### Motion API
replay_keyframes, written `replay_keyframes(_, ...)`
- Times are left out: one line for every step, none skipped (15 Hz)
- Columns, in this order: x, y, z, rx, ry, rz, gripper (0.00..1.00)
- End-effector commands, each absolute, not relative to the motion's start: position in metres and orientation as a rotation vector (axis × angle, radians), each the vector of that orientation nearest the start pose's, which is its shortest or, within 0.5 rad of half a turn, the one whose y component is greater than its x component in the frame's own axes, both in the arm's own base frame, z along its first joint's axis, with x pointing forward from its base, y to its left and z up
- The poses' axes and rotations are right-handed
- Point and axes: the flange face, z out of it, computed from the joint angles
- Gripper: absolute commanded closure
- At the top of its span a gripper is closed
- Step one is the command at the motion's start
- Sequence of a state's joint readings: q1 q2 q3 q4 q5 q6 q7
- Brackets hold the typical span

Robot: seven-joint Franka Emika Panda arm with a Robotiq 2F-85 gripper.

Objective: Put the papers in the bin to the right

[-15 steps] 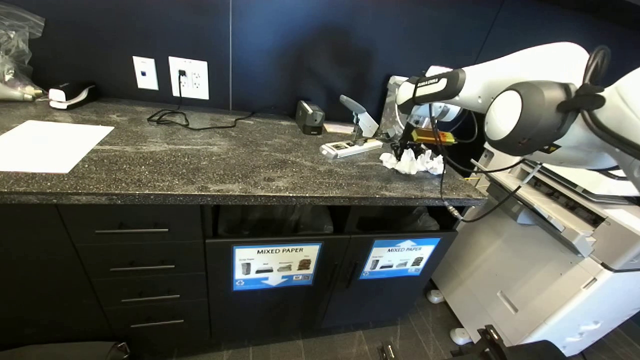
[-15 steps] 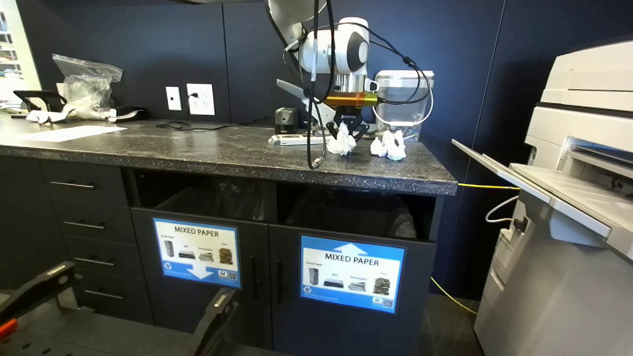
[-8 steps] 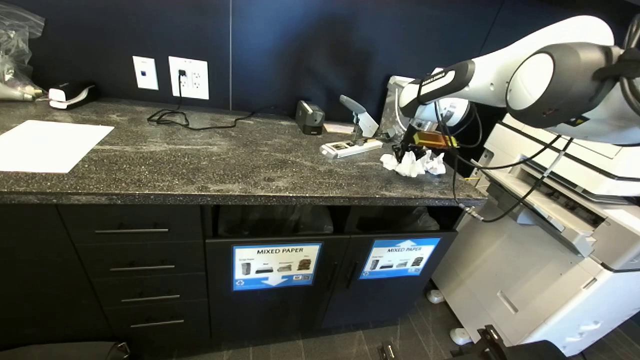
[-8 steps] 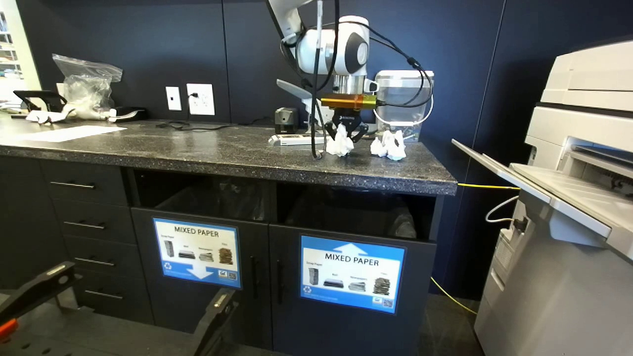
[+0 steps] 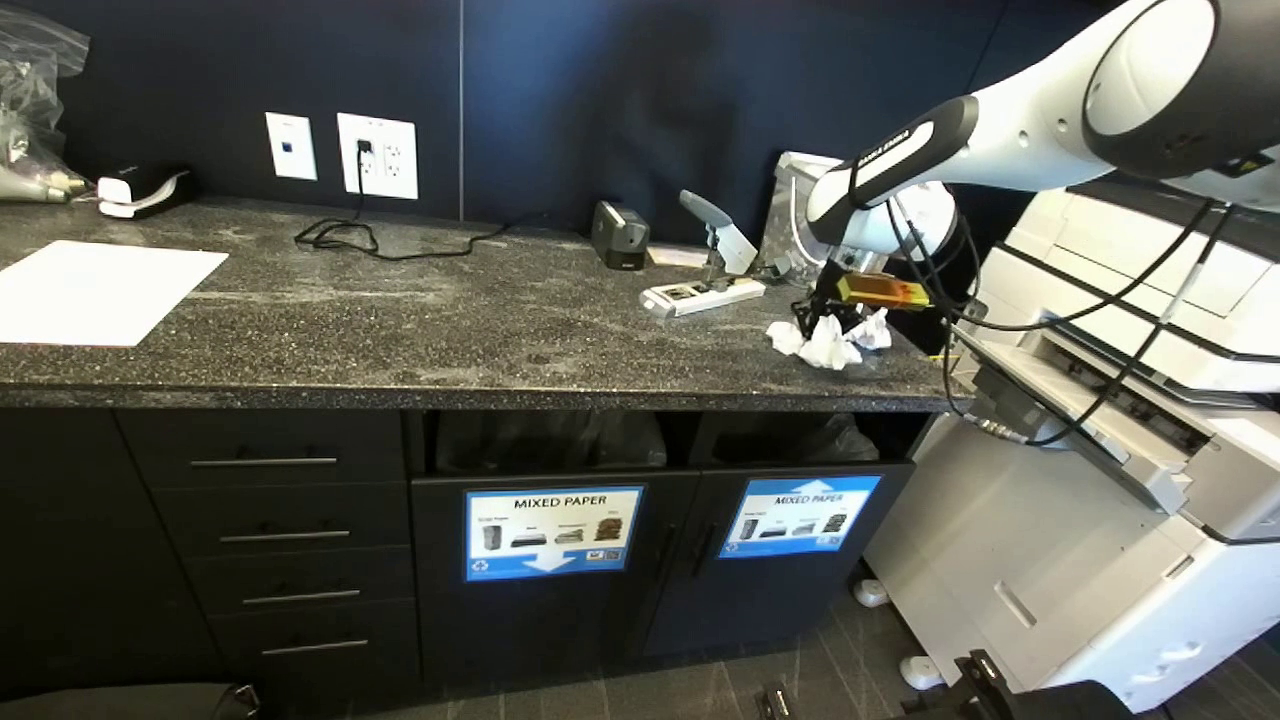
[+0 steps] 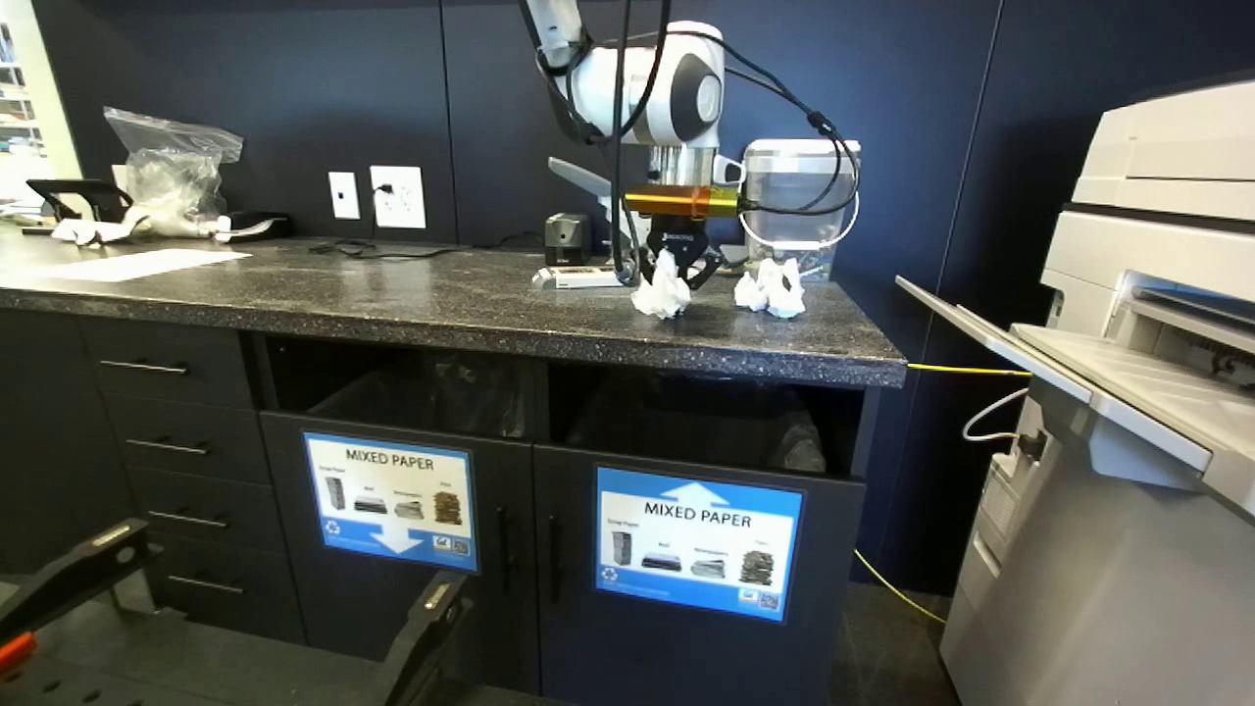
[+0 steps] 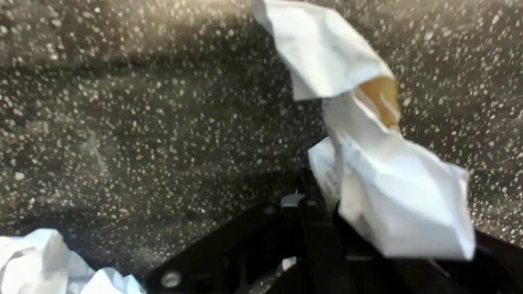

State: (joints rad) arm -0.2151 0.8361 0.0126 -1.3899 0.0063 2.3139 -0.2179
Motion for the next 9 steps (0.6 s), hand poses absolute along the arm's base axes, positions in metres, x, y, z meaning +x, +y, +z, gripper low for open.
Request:
replay_keyframes(0.681,-0.145,0.21,-3.133,0.017,-0.086,0.94)
replay_keyframes(0.672,-0.143,0.21,-3.134,0.019,-0.081,0.94)
replay_keyframes(0.662,-0.142,0.209,-3.135,0.023,-0.076,0.94)
replay_keyframes(0.652,-0.14,0.209,-3.135,0.025,-0.072,0.94)
replay_keyframes(0.642,-0.138,0.209,-3.134,0.028,-0.071,0.94)
replay_keyframes(0.632,-0.136,0.208,-3.134,0.03,-0.067,0.94)
replay_keyframes(0.62,-0.134,0.207,-3.134,0.033,-0.066,0.94)
replay_keyframes(0.609,-0.132,0.206,-3.134,0.039,-0.066,0.94)
replay_keyframes(0.597,-0.13,0.204,-3.133,0.041,-0.068,0.94)
